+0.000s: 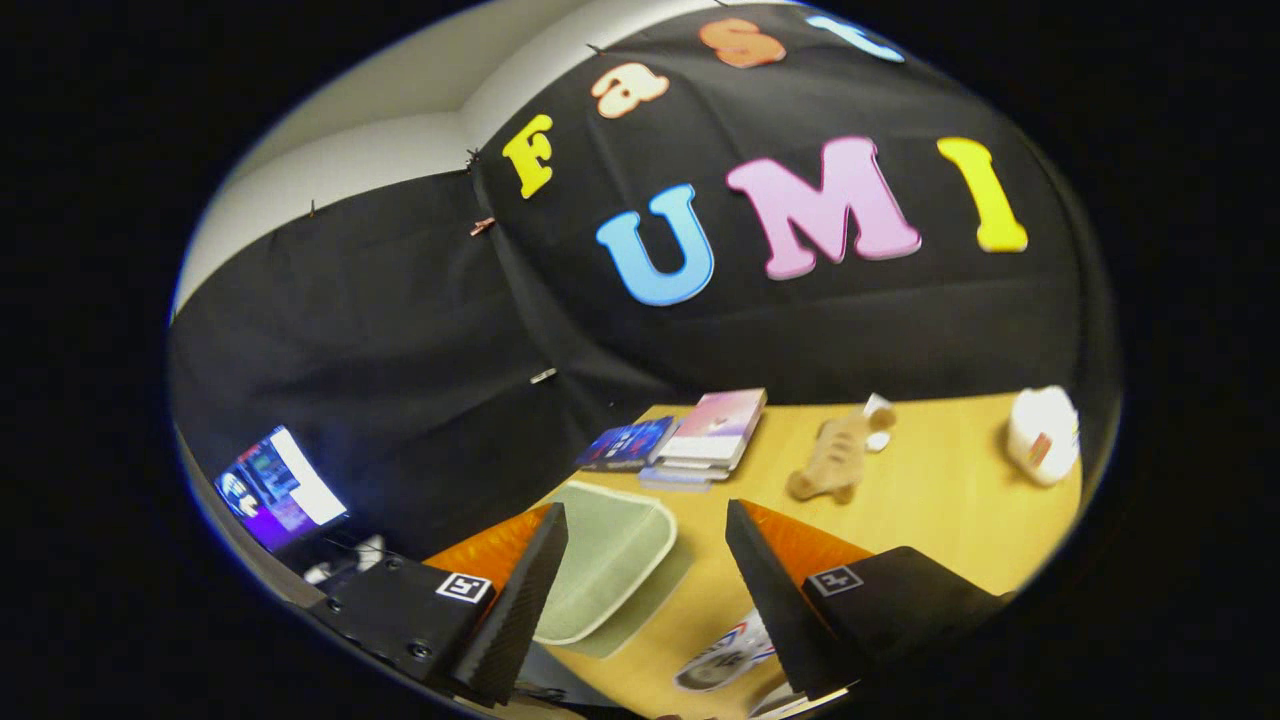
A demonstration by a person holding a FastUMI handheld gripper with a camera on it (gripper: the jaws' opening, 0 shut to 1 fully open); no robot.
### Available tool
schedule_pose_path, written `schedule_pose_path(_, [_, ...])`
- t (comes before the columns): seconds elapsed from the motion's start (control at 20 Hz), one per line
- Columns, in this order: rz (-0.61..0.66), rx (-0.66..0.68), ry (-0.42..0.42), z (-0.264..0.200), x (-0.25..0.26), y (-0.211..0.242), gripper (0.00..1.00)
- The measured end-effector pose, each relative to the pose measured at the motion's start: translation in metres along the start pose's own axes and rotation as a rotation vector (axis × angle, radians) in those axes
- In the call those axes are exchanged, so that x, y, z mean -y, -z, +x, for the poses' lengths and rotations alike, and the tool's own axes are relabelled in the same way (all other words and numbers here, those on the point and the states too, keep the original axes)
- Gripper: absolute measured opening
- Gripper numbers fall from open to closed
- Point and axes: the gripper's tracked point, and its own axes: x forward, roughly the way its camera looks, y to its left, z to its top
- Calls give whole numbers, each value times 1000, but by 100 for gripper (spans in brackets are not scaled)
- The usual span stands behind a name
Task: Open the storage box then place both shoes into the box .Put the left shoe in first, then the right shoe, with the right side of both shoes facing outward in a uniform manner.
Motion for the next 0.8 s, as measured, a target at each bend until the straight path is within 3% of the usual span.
schedule_pose_path(0.3, [331, -201, -219, 36, -24, 64, 98])
schedule_pose_path(0.8, [656, -378, -299, 105, 1, 142, 98])
